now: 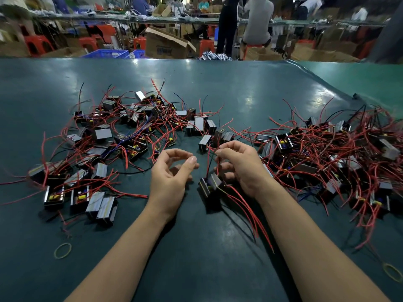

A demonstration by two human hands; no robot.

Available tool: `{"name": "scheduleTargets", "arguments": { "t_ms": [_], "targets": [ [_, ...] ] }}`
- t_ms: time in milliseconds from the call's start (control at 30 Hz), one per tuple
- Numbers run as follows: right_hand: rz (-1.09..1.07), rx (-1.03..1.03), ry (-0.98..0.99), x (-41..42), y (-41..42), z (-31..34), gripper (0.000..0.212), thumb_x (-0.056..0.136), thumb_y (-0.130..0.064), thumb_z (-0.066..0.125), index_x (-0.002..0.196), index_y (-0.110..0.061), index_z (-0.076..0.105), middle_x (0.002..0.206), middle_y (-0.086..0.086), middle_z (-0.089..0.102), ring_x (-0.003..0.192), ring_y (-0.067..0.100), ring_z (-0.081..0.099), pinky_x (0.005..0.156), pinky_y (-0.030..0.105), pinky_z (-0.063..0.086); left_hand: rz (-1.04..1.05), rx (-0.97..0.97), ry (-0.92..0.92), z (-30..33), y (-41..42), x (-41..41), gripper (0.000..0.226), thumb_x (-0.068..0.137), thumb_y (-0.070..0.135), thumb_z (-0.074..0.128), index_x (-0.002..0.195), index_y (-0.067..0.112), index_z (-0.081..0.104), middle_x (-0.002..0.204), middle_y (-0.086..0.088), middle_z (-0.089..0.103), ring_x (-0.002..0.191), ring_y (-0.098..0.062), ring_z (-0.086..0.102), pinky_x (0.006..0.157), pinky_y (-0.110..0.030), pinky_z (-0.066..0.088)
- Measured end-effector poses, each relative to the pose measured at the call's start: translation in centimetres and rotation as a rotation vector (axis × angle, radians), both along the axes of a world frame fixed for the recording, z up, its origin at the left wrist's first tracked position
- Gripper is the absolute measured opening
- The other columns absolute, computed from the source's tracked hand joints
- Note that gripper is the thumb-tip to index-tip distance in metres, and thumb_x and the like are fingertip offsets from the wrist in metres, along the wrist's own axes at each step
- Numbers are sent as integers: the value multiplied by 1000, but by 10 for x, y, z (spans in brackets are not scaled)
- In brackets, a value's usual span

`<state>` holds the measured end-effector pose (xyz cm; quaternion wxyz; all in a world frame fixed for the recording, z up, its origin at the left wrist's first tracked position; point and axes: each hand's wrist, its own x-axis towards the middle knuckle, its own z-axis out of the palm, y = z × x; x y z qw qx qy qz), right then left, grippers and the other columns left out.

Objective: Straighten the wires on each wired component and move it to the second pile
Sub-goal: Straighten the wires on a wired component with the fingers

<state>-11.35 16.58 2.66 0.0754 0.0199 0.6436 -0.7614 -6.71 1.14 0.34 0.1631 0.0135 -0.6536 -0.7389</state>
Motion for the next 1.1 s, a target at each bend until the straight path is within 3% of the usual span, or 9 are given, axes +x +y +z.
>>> {"name": "scheduleTargets", "arguments": {
  "t_ms": [100, 267, 467, 533, 633, 767, 1100],
  "targets": [
    [26, 12, 27, 0, 2, -2, 13, 87, -2, 66, 79, -11, 60, 62, 0, 63, 40, 9, 56, 34, 17, 38, -52, -169, 56, 0, 2, 0, 6, 85, 13, 72, 87, 16, 67, 79, 5, 68, 70, -8, 62, 63, -26, 51],
    [12, 38, 46, -1, 1, -4, 12, 86, 0, 67, 79, -9, 62, 69, 6, 63, 42, 7, 51, 37, 19, 39, -91, -390, 71, -1, 7, -2, 10, 78, 12, 80, 82, 18, 74, 76, 3, 72, 64, -8, 62, 63, -35, 53],
    [69, -59, -13, 0, -1, -2, 15, 87, 5, 61, 83, -9, 59, 69, 4, 65, 41, 11, 56, 39, 21, 48, -55, -446, 73, -3, 8, -3, 11, 81, 12, 77, 83, 23, 74, 74, 9, 70, 61, -5, 59, 56, -23, 48],
    [100, -81, -35, 1, -1, -1, 16, 87, 5, 61, 83, -11, 58, 68, 4, 66, 43, 14, 59, 41, 23, 50, 9, -427, 73, -3, 8, -5, 16, 83, 8, 73, 80, 23, 68, 75, 7, 69, 66, -5, 62, 59, -25, 50],
    [131, -85, -53, 3, -3, -1, 17, 87, 6, 61, 82, -10, 57, 70, 9, 66, 46, 19, 62, 44, 24, 52, 66, -266, 62, -2, 7, -8, 18, 86, 4, 67, 80, 20, 62, 81, -1, 71, 79, -18, 69, 70, -36, 56],
    [167, -36, 39, 5, -5, -4, 14, 87, 7, 62, 90, -7, 61, 69, 8, 67, 48, 18, 64, 46, 25, 54, 66, -302, 101, 0, 6, -6, 15, 85, 10, 73, 78, 21, 68, 71, 10, 69, 62, -5, 63, 58, -19, 50],
    [212, -17, 76, 5, -2, -5, 9, 89, 0, 64, 86, -7, 60, 74, 7, 68, 56, 18, 67, 43, 22, 49, -9, -182, 45, 3, 6, -9, 9, 87, 7, 70, 83, 15, 73, 75, -1, 74, 64, -12, 68, 62, -23, 56]
  ]
}}
